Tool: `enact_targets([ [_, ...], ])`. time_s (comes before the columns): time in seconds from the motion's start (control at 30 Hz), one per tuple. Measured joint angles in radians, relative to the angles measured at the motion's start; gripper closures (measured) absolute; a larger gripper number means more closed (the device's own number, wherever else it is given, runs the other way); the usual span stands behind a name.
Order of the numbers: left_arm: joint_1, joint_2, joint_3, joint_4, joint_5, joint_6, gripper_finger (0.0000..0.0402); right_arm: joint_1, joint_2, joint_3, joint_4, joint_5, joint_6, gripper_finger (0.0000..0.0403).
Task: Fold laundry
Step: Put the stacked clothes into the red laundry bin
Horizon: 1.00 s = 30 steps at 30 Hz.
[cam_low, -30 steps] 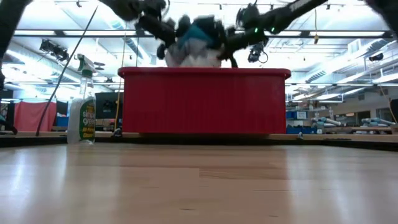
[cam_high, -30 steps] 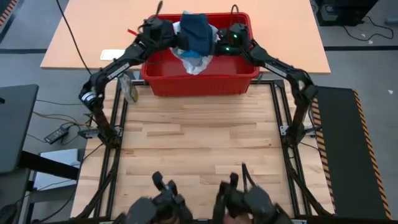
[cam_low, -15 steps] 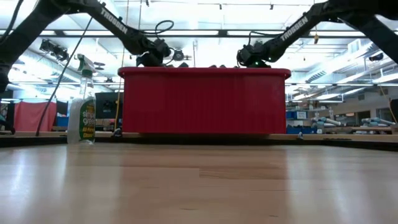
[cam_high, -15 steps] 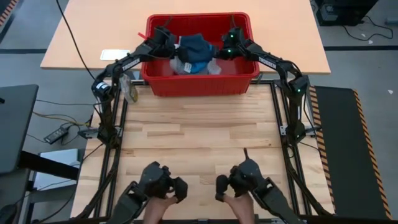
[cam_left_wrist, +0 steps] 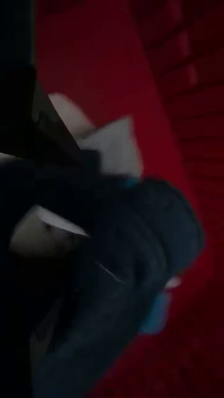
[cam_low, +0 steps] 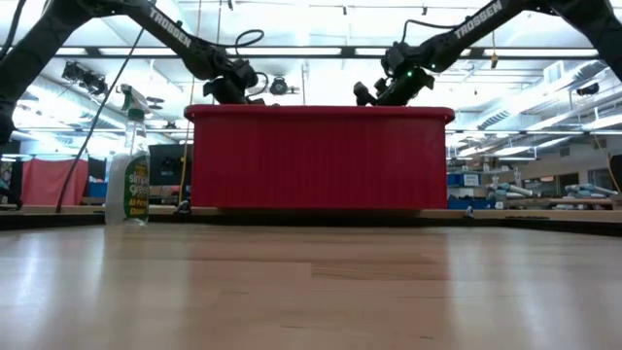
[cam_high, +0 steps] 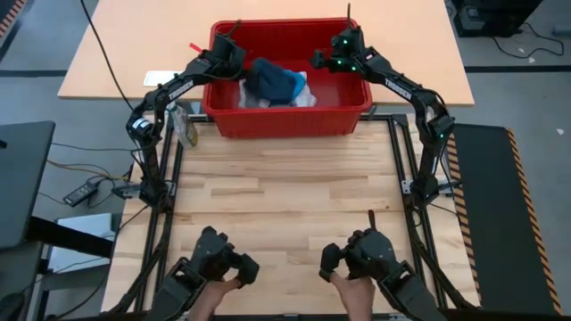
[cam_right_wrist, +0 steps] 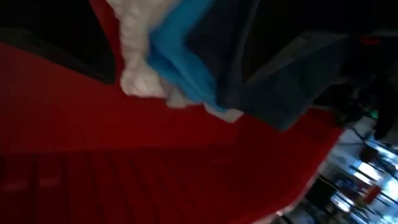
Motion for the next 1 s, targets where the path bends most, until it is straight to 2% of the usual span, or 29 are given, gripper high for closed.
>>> enact_targets([
  [0.17,-0.015,0.000,0.000,-0.030,0.000,0.098,0.0138,0.003,-0.010,-0.002,-0.038,0.004,-0.017,0.0057],
  [0.3,-0.015,0.000,0.000,0.005,-0.025,0.065,0.0138,0.020,-0.013,-0.002,-0.035,-0.067,-0.018,0.0057],
  [0.4,-0.007,-0.005,0.030,-0.034,-0.053,0.061,0.0138,0.040,-0.013,-0.002,-0.034,-0.172,-0.027,0.0057],
  [0.57,0.001,-0.034,0.094,-0.056,-0.052,0.122,0.0138,0.068,-0.016,-0.003,-0.027,-0.459,-0.069,0.0057],
  [0.67,0.003,-0.037,0.118,-0.060,-0.053,0.165,0.0138,0.100,-0.047,-0.005,-0.026,-0.545,-0.183,0.0057],
  [0.8,0.003,-0.056,0.142,-0.066,-0.060,0.120,0.0138,0.155,-0.118,-0.003,-0.026,-0.583,-0.392,0.0057],
  [0.93,-0.004,-0.079,0.177,-0.093,-0.057,0.035,0.0138,0.209,-0.155,-0.002,-0.119,-0.583,-0.568,0.0057],
  [1.0,-0.018,-0.106,0.180,-0.110,-0.002,0.023,0.0138,0.234,-0.165,-0.003,-0.203,-0.615,-0.651,0.0059],
])
